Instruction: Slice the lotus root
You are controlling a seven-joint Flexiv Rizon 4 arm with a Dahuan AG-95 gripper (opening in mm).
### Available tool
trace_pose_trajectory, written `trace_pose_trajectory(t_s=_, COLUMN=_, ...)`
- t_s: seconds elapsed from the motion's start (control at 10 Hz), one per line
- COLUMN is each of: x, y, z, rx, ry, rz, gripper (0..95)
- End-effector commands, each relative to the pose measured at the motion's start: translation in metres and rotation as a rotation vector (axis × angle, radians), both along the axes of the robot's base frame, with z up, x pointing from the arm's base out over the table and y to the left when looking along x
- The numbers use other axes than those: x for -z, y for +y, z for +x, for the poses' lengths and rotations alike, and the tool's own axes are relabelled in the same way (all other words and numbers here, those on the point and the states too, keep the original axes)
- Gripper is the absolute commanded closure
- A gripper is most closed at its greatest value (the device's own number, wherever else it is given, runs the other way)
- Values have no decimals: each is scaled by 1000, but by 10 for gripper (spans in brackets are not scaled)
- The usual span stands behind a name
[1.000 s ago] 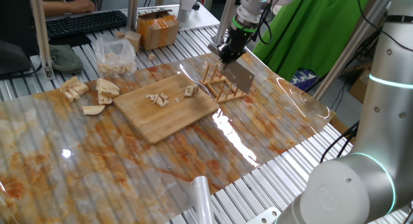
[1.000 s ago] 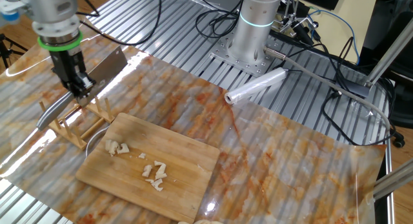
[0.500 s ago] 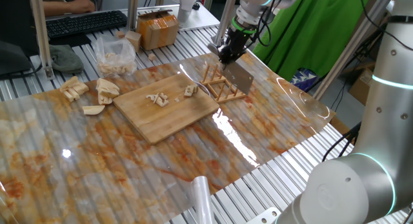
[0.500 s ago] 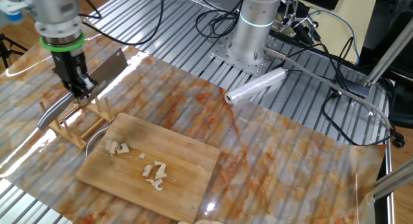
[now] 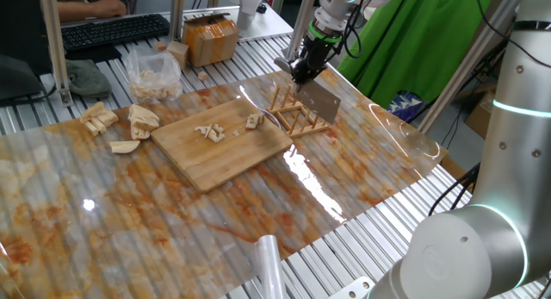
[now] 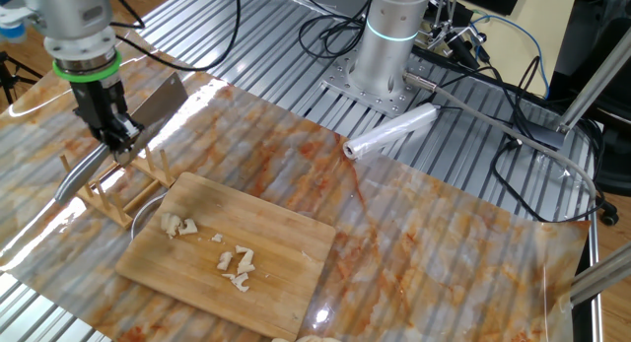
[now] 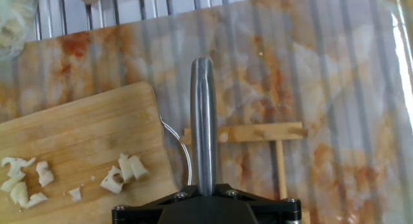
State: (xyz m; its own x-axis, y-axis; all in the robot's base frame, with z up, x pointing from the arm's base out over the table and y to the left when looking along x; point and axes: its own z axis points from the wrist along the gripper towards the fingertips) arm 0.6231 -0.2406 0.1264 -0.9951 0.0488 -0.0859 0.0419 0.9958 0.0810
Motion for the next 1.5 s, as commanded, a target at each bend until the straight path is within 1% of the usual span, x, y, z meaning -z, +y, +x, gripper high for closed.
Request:
trace_pose_trajectory(t_s=0.1, x=0, y=0, z=1, rx=15, ry=5, rz=6, gripper=950)
trace_pose_trajectory(t_s=0.4, x=0, y=0, z=1, rx=13, ry=13, rz=7, gripper=950)
trace_pose_trajectory(t_s=0.5, x=0, y=0, z=1, rx=-3, ry=16, rz=-9, gripper=950)
trace_pose_trajectory(t_s=0.6, x=0, y=-3, z=6, rx=-11, ry=7, rz=0, gripper=950)
trace_pose_trajectory(t_s=0.7, x=-2, y=-7, z=17, rx=-13, ry=12, rz=15, gripper=950)
trace_pose_trajectory(t_s=0.8, x=-3, y=-8, z=29, rx=-22, ry=9, rz=17, gripper=950)
trace_pose_trajectory(t_s=1.1, x=2, y=-5, z=53, rx=-52, ry=-5, rz=12, gripper=950)
trace_pose_trajectory(t_s=1.2, x=5, y=-4, z=60, rx=-46, ry=-7, rz=19, gripper=950)
trace_pose_trajectory(t_s=1.4, x=10, y=1, z=66, rx=-27, ry=-18, rz=22, gripper=950)
trace_pose_trajectory(t_s=1.5, x=12, y=2, z=67, rx=-32, ry=-22, rz=16, gripper=950)
